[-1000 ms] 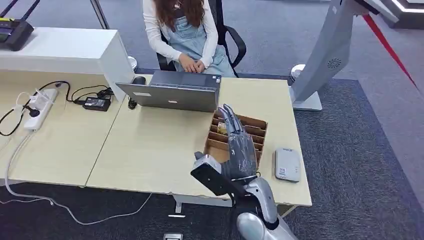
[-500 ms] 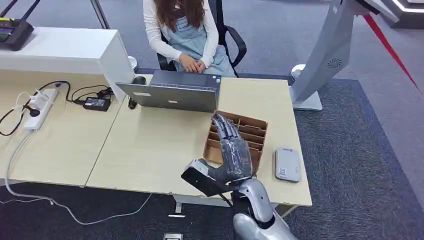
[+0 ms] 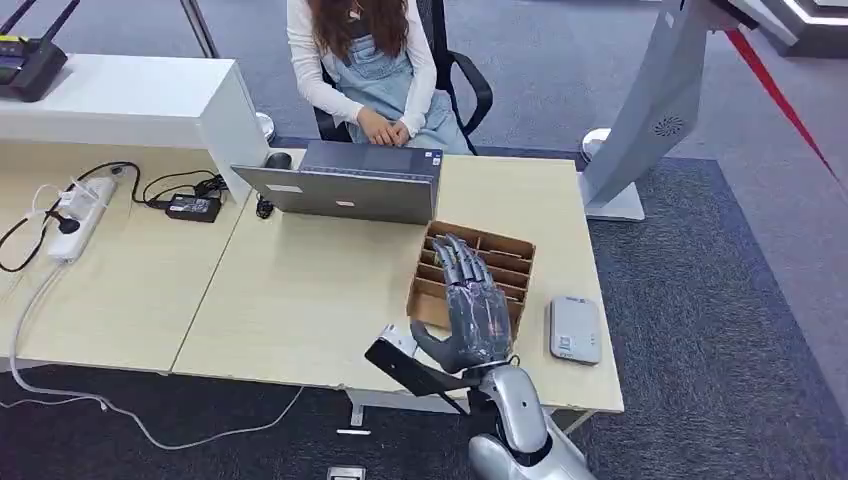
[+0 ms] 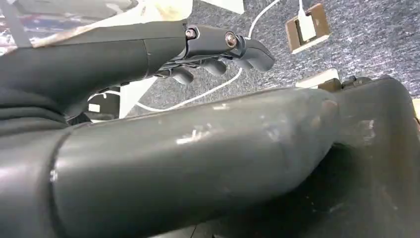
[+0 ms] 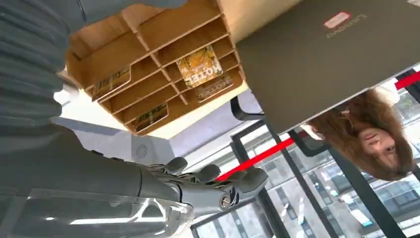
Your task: Pass the card to the sensor for recognition and then transmit it.
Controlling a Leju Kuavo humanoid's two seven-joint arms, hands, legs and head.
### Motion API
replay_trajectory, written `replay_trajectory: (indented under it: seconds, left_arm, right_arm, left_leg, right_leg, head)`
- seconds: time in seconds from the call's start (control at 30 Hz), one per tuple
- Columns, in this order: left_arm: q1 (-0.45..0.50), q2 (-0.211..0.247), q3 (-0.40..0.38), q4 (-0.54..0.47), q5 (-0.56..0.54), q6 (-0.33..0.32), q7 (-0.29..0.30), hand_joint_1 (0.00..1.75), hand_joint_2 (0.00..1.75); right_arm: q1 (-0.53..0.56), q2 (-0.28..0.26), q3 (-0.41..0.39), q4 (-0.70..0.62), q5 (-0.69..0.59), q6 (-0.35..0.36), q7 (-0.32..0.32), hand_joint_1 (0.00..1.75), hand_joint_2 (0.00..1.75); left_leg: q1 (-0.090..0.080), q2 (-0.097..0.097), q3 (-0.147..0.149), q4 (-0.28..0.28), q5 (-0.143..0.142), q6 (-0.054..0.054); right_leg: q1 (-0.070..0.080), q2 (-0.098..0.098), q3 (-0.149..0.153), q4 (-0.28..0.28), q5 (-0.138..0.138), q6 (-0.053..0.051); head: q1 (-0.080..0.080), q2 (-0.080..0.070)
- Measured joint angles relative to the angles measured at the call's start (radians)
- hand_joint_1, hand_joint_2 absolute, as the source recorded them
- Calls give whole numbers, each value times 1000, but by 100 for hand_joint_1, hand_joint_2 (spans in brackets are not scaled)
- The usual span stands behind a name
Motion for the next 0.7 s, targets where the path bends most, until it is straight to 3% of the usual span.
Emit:
replay_trajectory:
  seconds: [0.3,0.4,0.47,0.53,0.6,0.7]
  left_arm:
    - [0,0,-1,0,5,-5,0,0,0]
    - [0,0,-1,0,10,-6,3,0,0]
    - [0,0,-1,0,12,-7,8,0,0]
    - [0,1,-1,0,13,-7,9,0,0]
    - [0,1,-1,0,13,-7,10,0,0]
    - [0,1,-1,0,13,-8,10,0,0]
  right_arm:
    - [-1,-24,4,-1,63,-3,55,0,175]
    - [0,-34,-7,-1,73,-18,69,16,175]
    - [0,-41,-17,-1,73,-22,73,16,175]
    - [1,-49,-21,-1,73,-23,76,51,175]
    - [3,-54,-22,-1,73,-24,77,68,175]
    - [6,-58,-24,-1,74,-24,77,79,175]
  left_leg:
    - [0,0,0,0,0,0]
    - [0,0,0,0,0,0]
    - [0,0,0,0,0,0]
    - [0,0,0,0,0,0]
    - [0,0,0,0,0,0]
    - [0,0,0,0,0,0]
  right_leg:
    - [0,0,0,0,0,0]
    - [0,0,0,0,0,0]
    - [0,0,0,0,0,0]
    - [0,0,0,0,0,0]
    - [0,0,0,0,0,0]
    - [0,0,0,0,0,0]
  head:
    - [0,0]
    - [0,0]
    - [0,0]
    - [0,0]
    - [0,0]
    - [0,0]
